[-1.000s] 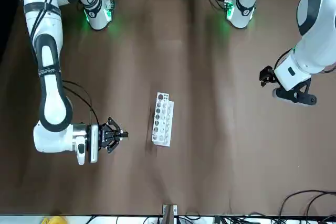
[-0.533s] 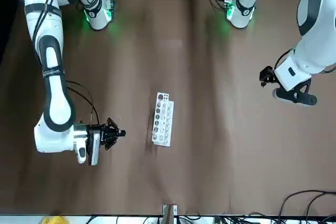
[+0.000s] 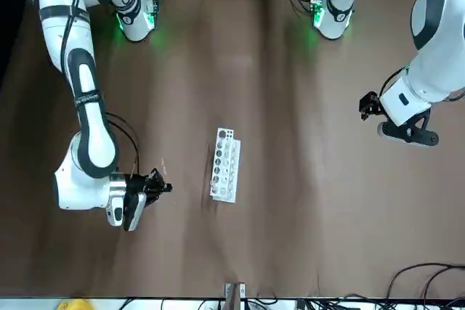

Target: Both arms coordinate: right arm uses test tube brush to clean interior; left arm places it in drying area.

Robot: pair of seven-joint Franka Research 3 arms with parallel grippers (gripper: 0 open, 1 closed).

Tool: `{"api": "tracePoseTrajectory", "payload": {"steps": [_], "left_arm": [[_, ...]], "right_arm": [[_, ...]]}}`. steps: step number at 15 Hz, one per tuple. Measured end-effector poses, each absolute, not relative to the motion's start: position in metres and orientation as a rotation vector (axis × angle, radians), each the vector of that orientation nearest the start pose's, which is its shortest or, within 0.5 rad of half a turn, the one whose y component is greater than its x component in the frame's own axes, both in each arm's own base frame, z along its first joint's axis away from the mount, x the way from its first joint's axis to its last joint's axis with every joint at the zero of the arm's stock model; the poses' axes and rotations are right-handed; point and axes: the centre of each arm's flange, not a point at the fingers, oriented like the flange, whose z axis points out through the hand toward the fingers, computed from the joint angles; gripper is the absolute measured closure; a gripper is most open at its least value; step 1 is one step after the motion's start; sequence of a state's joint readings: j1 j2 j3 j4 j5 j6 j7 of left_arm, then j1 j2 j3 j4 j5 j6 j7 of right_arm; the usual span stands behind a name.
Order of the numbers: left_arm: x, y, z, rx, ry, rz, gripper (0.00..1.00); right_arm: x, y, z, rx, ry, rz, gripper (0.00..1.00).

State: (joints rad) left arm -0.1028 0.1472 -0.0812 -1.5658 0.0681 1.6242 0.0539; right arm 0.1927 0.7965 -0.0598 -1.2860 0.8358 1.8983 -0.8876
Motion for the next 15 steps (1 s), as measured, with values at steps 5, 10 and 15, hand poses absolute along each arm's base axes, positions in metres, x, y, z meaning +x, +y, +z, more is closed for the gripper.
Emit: {"api": "tracePoseTrajectory", "payload": {"steps": [5, 10, 15], "left_arm": [[0.590, -0.100, 0.547, -3.054, 0.377, 0.131, 0.01], [0.589, -0.101, 0.546, -3.054, 0.380, 0.131, 0.01], [0.589, -0.102, 0.546, -3.055, 0.364, 0.131, 0.01]], "right_arm": [[0.715, 0.167, 0.262, -2.360, -0.710, -0.051, 0.98], [0.706, 0.188, 0.253, -2.592, -0.471, 0.133, 0.98], [0.698, 0.211, 0.241, -2.749, -0.206, 0.219, 0.98]]}}
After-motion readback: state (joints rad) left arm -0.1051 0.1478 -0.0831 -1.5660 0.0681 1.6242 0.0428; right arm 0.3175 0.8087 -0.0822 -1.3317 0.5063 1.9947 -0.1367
